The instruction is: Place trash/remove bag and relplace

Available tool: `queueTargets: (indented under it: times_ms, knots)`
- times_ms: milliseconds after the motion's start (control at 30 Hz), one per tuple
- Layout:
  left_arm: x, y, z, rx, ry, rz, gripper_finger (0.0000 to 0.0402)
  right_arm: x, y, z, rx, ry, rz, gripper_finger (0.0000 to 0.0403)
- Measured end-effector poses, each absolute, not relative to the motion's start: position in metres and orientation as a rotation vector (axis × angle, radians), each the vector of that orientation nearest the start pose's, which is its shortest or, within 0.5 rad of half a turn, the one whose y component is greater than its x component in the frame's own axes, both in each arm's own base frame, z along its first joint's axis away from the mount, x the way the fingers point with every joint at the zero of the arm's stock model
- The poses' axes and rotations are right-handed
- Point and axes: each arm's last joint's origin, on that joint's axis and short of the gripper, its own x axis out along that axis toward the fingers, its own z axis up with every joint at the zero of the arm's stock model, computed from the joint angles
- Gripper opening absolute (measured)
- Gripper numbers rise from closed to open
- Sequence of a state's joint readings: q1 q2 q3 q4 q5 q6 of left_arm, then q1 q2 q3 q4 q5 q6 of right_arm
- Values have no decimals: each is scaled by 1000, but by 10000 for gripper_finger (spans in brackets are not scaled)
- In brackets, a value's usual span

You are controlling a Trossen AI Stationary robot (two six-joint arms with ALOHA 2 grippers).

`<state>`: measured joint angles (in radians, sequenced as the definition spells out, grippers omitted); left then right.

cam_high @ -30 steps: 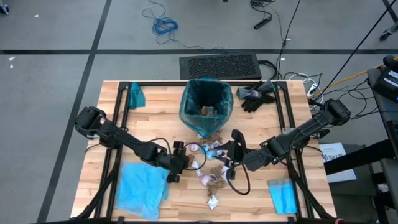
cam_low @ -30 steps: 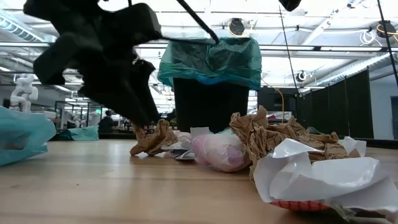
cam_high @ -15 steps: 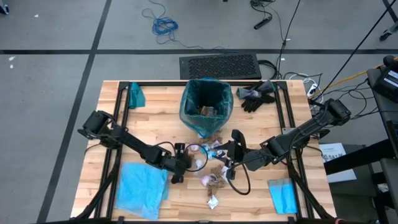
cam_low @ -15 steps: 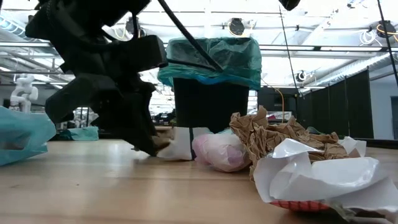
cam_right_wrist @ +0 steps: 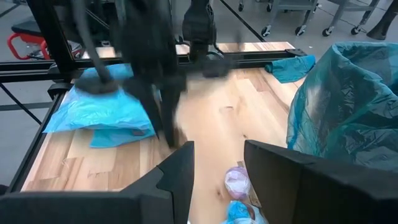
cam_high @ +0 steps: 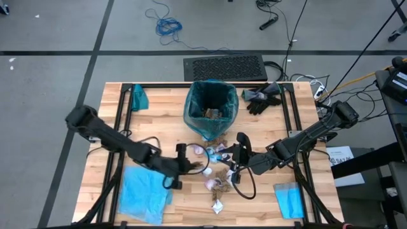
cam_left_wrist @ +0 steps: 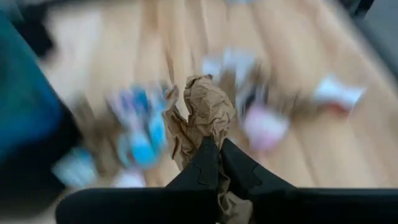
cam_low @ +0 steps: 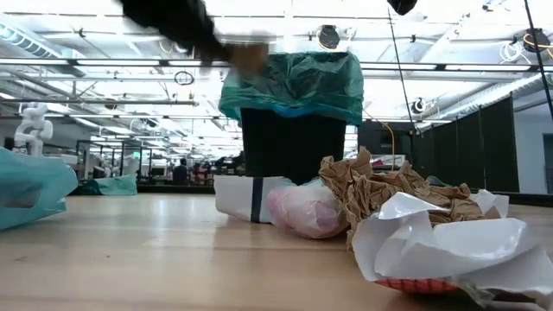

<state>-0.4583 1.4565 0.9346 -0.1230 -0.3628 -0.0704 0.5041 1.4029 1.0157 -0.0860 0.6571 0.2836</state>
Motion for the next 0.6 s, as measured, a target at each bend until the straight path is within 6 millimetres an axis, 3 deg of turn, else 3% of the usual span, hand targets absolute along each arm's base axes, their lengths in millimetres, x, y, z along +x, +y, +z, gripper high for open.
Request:
queueTargets:
  times_ms: [133,267,367,600]
  knots:
    - [273,-116,291,305,424,-38,2,277,132,286,20,369,-204,132]
    - [271,-88,327,402,344,61,1,276,133,286,20,369,-202,132]
    - [273,-58,343,416,354,116,1,276,134,286,21,369,-196,132]
    - [286,10,358,344,363,94,0,277,138,281,20,382,-189,132]
